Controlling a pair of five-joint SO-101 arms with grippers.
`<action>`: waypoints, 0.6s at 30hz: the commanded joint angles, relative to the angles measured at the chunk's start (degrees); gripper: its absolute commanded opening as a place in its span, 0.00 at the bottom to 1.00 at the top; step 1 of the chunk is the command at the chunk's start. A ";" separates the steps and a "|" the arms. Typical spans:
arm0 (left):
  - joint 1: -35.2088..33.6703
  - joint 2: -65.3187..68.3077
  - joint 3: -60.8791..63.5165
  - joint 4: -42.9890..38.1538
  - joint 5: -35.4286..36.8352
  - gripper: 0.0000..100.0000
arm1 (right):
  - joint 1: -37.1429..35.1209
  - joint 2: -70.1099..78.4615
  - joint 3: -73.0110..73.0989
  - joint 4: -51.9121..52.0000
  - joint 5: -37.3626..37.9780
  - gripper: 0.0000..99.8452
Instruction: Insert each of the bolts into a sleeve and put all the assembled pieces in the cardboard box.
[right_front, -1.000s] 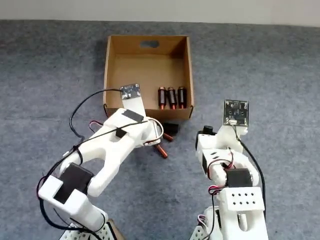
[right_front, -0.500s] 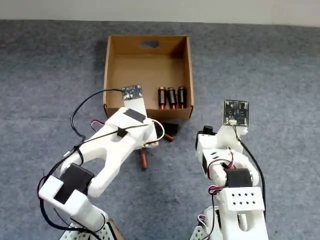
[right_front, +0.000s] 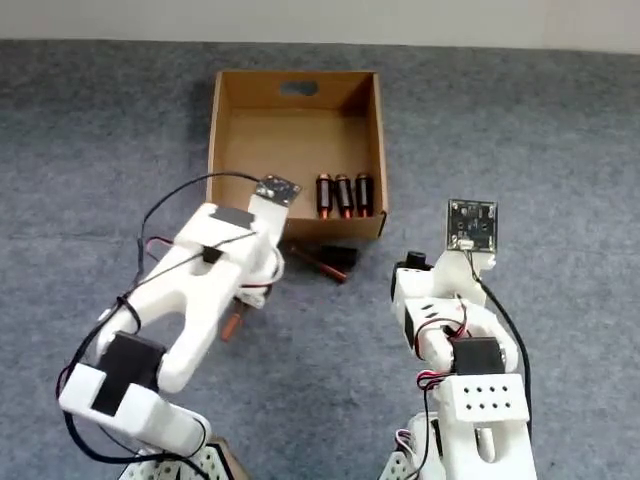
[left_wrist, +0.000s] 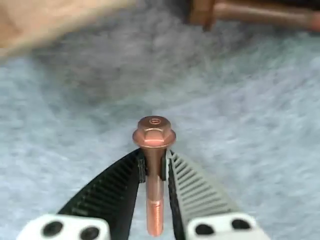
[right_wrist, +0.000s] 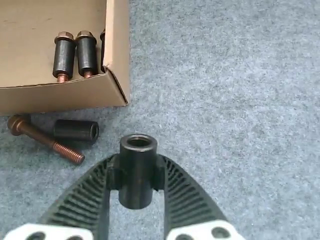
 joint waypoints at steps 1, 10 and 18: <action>-0.84 -0.13 -0.66 0.44 -1.76 0.01 | 0.40 -0.92 -0.31 -1.10 -0.62 0.01; -1.89 5.93 -0.92 -4.04 -1.76 0.09 | 0.40 -1.10 0.66 -1.10 -0.35 0.01; -1.98 5.05 -3.03 -4.13 -1.76 0.09 | 0.31 -1.10 0.66 -1.19 -0.35 0.01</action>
